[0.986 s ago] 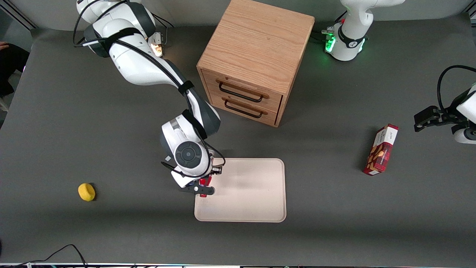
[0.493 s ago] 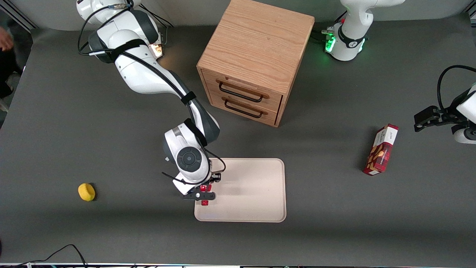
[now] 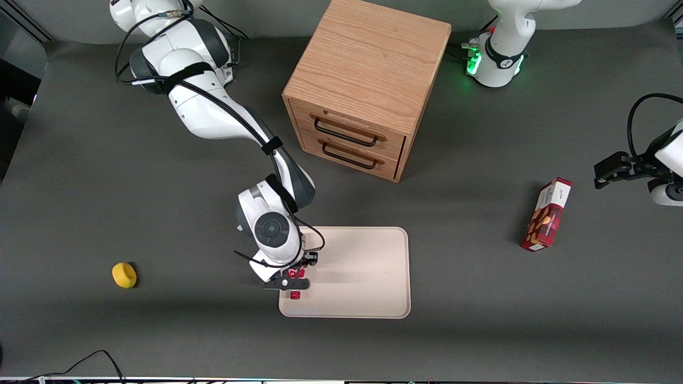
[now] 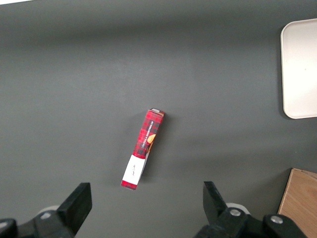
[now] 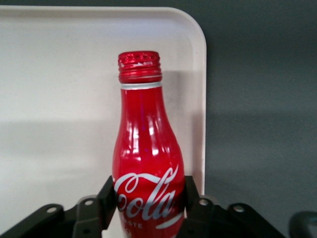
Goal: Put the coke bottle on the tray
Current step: 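Lower the bottle onto the tray and lay it down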
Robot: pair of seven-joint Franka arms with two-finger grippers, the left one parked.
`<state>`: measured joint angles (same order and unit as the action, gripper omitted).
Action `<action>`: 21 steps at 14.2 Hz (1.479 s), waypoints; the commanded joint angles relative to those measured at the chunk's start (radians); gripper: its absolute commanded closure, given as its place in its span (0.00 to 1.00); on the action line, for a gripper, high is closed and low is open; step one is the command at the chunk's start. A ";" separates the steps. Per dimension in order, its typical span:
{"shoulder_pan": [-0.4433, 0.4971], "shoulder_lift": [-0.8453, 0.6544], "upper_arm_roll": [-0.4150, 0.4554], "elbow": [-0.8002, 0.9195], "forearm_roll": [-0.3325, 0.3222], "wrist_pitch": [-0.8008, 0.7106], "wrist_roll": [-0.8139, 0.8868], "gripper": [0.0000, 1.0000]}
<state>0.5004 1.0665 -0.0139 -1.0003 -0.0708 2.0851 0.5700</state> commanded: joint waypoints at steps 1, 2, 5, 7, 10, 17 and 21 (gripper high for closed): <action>-0.003 0.026 -0.001 0.037 -0.009 0.020 -0.018 0.00; -0.003 0.026 -0.001 0.034 -0.009 0.020 -0.019 0.00; -0.003 0.026 -0.001 0.032 -0.007 0.020 -0.016 0.00; -0.003 0.026 -0.001 0.032 -0.007 0.020 -0.016 0.00; -0.003 0.023 -0.001 0.032 -0.006 0.020 -0.018 0.00; -0.003 0.010 0.000 0.032 0.002 0.009 -0.013 0.00; -0.003 -0.025 0.006 0.032 0.006 -0.069 -0.009 0.00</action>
<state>0.5004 1.0724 -0.0159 -0.9736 -0.0707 2.0737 0.5696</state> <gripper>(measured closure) 0.000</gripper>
